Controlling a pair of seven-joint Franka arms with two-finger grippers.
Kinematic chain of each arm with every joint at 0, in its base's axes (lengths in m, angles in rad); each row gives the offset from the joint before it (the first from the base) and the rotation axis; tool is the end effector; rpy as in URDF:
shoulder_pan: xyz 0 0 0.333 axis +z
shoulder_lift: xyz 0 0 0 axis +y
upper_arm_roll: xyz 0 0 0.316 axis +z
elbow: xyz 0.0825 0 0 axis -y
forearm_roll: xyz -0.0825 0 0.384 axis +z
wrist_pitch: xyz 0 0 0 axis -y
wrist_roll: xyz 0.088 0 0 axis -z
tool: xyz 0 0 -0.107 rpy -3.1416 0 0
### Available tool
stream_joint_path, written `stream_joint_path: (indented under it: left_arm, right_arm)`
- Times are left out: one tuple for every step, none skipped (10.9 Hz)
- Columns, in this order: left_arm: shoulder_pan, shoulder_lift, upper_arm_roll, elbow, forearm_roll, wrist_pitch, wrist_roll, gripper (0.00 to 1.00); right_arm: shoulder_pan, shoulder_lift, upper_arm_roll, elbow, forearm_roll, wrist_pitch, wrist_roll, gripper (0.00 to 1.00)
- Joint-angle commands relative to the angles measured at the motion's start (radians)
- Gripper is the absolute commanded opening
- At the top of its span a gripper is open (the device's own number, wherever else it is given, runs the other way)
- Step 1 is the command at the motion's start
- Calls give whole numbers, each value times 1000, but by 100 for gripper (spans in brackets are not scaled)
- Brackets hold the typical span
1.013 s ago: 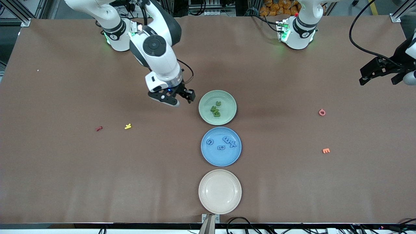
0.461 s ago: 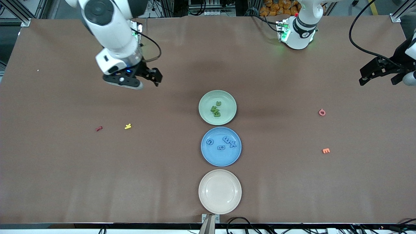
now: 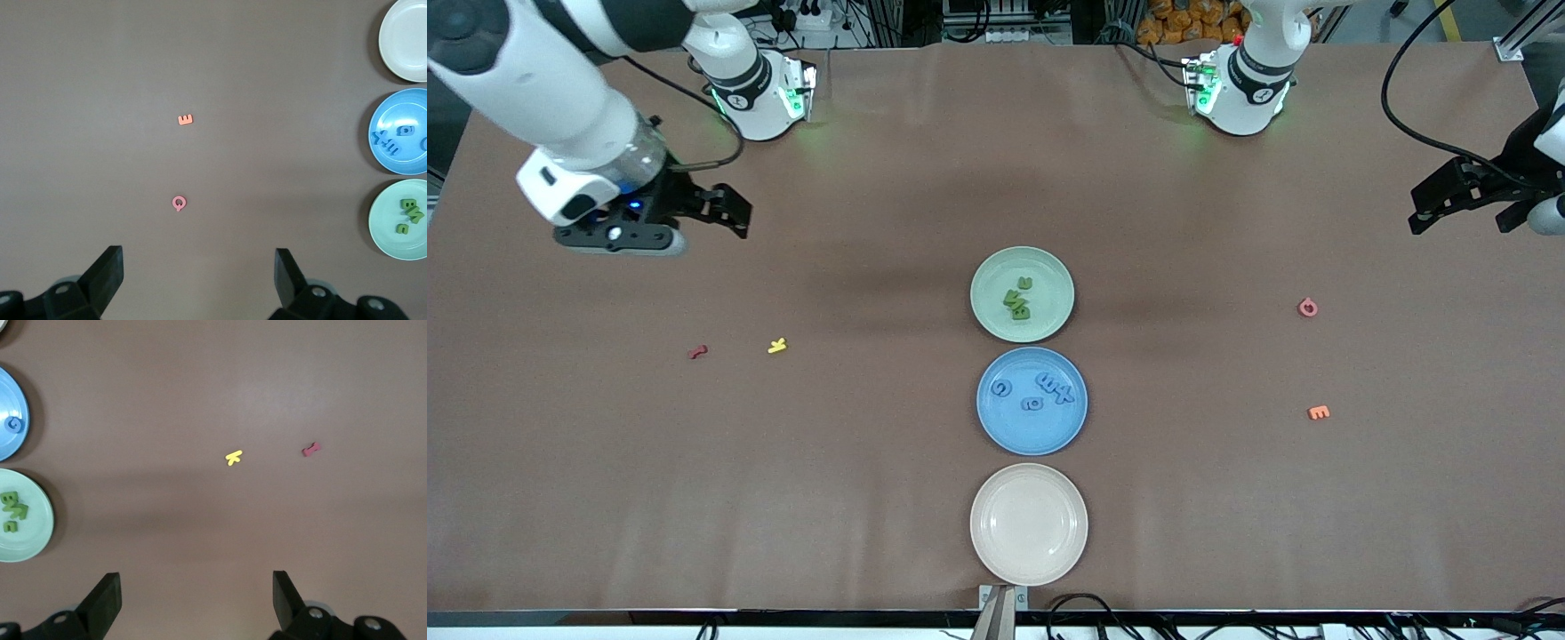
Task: Sort letters by color into matching plates
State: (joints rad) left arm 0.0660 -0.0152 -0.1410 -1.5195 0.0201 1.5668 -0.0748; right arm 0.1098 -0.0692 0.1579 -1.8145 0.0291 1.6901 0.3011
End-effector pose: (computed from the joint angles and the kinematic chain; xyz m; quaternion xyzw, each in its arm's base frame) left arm 0.5485 -0.0397 0.6567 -0.9995 -0.0002 -0.0319 0.0087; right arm 0.5147 0.1464 0.5564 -0.9994 0.0192 0.0294 0.0007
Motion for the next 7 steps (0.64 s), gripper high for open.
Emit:
stream_joint_path:
  left_arm:
    - [3, 3, -3, 7, 7, 1, 24, 100]
    - [3, 3, -3, 7, 9, 1, 24, 100]
    - [3, 3, -3, 7, 9, 1, 24, 100]
    - [2, 3, -3, 7, 9, 1, 24, 100]
    - [2, 3, -3, 7, 9, 1, 24, 100]
    - [2, 3, -3, 7, 9, 1, 24, 100]
    - [2, 3, -3, 7, 9, 1, 23, 100]
  right_arm:
    - [-22, 8, -76, 107, 5, -119, -189, 100]
    - [-19, 8, -92, 124, -5, -135, -242, 100]
    - [-27, 9, -119, 139, -17, -135, -282, 100]
    - [-27, 15, -135, 155, -27, -135, -346, 100]
    - [-30, 25, -150, 175, -49, -133, -443, 100]
    - [-35, 32, -158, 190, -52, -135, -498, 100]
    - [-35, 34, -173, 195, -52, -135, -499, 100]
